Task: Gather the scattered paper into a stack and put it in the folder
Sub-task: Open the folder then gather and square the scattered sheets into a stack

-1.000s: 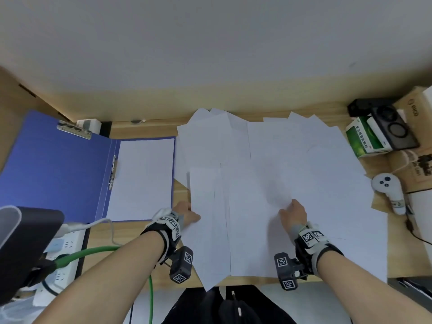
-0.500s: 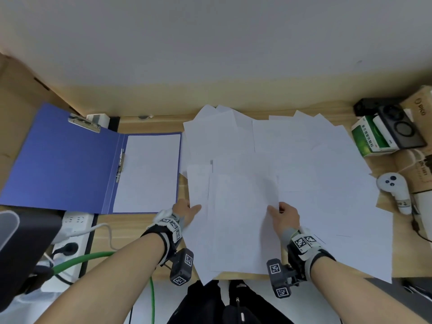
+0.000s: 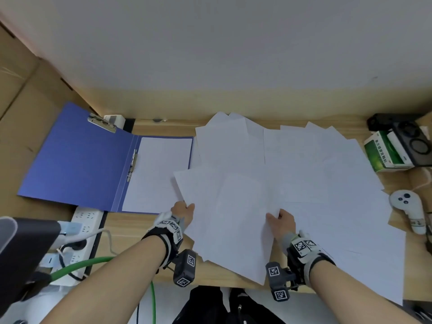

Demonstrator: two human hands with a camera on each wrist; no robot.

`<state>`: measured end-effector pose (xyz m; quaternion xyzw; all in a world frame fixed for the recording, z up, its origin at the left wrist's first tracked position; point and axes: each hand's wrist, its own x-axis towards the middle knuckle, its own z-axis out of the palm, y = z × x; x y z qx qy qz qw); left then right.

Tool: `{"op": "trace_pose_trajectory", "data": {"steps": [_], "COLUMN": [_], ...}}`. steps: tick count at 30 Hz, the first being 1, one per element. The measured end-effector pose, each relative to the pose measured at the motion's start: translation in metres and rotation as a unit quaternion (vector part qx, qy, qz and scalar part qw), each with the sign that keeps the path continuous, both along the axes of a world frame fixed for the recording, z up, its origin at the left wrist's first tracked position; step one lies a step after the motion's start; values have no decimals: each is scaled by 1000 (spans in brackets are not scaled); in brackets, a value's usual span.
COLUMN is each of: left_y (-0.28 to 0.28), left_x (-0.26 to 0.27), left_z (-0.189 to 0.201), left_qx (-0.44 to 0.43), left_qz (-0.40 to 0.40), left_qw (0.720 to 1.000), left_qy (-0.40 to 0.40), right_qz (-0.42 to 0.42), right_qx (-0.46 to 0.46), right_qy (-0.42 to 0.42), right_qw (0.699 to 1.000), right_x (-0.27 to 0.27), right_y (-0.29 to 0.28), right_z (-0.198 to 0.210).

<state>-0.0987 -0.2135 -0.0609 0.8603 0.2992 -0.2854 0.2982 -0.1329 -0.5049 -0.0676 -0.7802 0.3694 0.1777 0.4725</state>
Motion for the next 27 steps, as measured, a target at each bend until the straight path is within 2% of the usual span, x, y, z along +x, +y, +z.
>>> {"op": "trace_pose_trajectory", "data": {"steps": [3, 5, 7, 9, 10, 16, 18, 21, 23, 25, 27], "left_y": [-8, -10, -8, -10, -12, -15, -14, -19, -25, -31, -36], "left_x": [-11, -17, -22, -23, -20, 1, 9, 11, 4, -3, -2], "left_z": [-10, -12, -19, -14, -7, 8, 15, 34, 46, 54, 61], "left_qx": [-26, -54, -131, -229, -255, -209, -228, -287, -334, -309, -286], "left_qz": [-48, -34, 48, 138, 155, 123, 144, 196, 158, 117, 117], "left_qw": [996, 995, 989, 963, 954, 969, 962, 937, 927, 940, 946], "left_qy": [65, 72, 47, 16, 3, -48, -37, -43, -68, -85, -99], "right_qz": [27, 25, 51, 86, 95, 105, 116, 141, 149, 157, 146], "right_qx": [27, 28, 17, 12, 6, 3, 31, 72, 93, 109, 117], "right_qy": [11, 12, 7, -7, -17, -82, -94, -96, -81, -77, -75], "right_qw": [999, 999, 999, 996, 995, 991, 988, 983, 981, 979, 979], "right_x": [-3, -3, -2, -2, -2, 12, 19, 26, 28, 29, 33], "right_y": [16, 22, 23, 20, 18, 8, 5, 6, 9, 13, 17], "right_z": [-3, -4, -2, 1, 5, 22, 24, 27, 25, 20, 28]}}
